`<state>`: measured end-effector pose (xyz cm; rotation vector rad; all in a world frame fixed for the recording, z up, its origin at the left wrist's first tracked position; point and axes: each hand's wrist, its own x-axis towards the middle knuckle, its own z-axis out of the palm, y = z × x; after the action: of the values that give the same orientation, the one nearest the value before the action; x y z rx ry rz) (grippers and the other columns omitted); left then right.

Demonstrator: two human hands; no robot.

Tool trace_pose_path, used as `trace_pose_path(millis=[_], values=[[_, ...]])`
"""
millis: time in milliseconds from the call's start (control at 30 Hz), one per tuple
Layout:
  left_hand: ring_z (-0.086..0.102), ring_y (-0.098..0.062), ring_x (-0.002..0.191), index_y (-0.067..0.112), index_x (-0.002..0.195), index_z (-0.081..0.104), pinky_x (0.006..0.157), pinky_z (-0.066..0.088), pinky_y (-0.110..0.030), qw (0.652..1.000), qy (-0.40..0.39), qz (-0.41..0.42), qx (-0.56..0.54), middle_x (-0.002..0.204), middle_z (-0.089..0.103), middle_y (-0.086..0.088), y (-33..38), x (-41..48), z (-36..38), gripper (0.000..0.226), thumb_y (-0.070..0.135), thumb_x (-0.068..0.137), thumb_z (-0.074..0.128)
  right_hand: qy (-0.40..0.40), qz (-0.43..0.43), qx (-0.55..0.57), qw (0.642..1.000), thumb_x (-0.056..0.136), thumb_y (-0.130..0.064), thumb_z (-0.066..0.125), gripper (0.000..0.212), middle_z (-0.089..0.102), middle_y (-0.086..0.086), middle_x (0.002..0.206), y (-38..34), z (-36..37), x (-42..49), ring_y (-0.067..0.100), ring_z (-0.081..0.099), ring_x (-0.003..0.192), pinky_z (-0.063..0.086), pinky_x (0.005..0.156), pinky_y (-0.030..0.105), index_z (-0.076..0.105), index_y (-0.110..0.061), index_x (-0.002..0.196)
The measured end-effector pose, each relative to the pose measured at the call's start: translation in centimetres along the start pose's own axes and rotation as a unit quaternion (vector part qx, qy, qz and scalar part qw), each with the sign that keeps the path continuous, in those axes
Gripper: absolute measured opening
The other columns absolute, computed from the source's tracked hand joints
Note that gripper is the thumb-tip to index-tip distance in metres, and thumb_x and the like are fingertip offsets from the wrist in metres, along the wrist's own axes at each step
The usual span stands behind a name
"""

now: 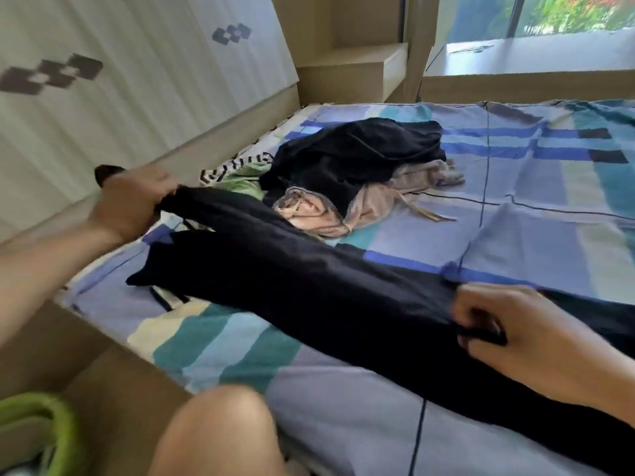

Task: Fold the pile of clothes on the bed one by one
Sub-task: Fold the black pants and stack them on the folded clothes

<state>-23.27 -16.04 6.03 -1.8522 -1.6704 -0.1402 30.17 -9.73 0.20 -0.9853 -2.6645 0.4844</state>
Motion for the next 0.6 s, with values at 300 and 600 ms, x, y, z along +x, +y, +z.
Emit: trace_pose_path(millis=[300, 600], values=[[0.053, -0.014, 0.085, 0.035, 0.081, 0.049, 0.078, 0.046, -0.036, 0.881, -0.432, -0.127, -0.142, 0.091, 0.052, 0.008, -1.3, -11.9, 5.6, 0.032, 0.021, 0.073, 0.076, -0.213, 0.007, -0.044, 0.976, 0.074, -0.068, 0.06, 0.035, 0.048, -0.025, 0.105, 1.1, 4.9, 0.4, 0.001, 0.052, 0.09, 0.048, 0.078, 0.025, 0.051, -0.037, 0.087], [0.056, -0.04, 0.121, 0.005, 0.136, 0.052, 0.103, 0.044, -0.048, 0.908, -0.183, -0.306, -0.222, 0.132, 0.058, -0.022, -1.3, -6.0, 11.5, 0.066, 0.033, 0.084, 0.08, -0.024, 0.097, 0.077, 0.992, 0.084, -0.046, 0.069, 0.021, 0.055, -0.01, 0.083, 0.6, 6.8, 2.8, 0.007, 0.055, 0.075, 0.05, 0.072, 0.032, 0.058, -0.03, 0.076]])
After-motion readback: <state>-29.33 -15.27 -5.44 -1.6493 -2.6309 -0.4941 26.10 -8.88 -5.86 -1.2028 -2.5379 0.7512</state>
